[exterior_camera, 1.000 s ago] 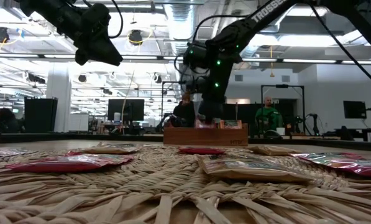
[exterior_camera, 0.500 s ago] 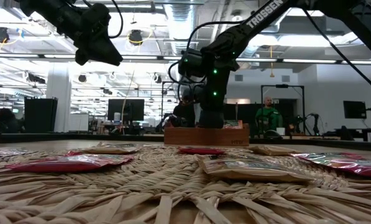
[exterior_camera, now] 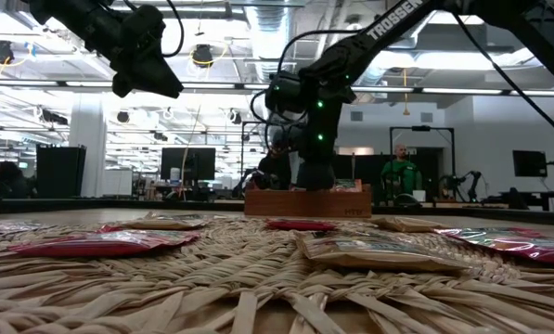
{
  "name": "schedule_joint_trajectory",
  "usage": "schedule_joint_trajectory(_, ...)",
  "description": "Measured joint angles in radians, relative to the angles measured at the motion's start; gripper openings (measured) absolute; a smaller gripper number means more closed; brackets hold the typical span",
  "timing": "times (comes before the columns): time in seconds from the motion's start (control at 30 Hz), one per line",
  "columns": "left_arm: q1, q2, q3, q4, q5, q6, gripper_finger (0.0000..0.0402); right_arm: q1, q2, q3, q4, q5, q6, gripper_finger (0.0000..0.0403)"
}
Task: Pick & Place Tea
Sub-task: Put the red tea bag into the middle section of the wooden organizer
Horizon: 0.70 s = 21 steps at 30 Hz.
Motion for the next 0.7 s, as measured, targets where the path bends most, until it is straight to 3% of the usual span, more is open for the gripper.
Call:
schedule_joint_trajectory(0.23,0.0,0.0,0.0,0.0,0.0,0.0,0.0101,0.035,0.0,0.136,-0.141,0.197,-0.057,0.0153)
schedule_joint_trajectory(0.4,0.0,0.0,0.0,0.0,0.0,0.0,0.0101,0.067,-0.004,0.276,-0.483,0.307,0.08,0.0157)
schedule_joint_trajectory(0.5,0.0,0.0,0.0,0.0,0.0,0.0,0.0101,0.093,-0.037,0.334,-0.708,0.197,0.227,0.0152)
schedule_joint_trajectory(0.57,0.0,0.0,0.0,0.0,0.0,0.0,0.0101,0.109,-0.087,0.335,-0.791,0.057,0.286,0.0149)
schedule_joint_trajectory(0.7,0.0,0.0,0.0,-0.001,0.001,0.012,0.0101,0.146,-0.187,0.323,-0.827,-0.183,0.344,0.0144)
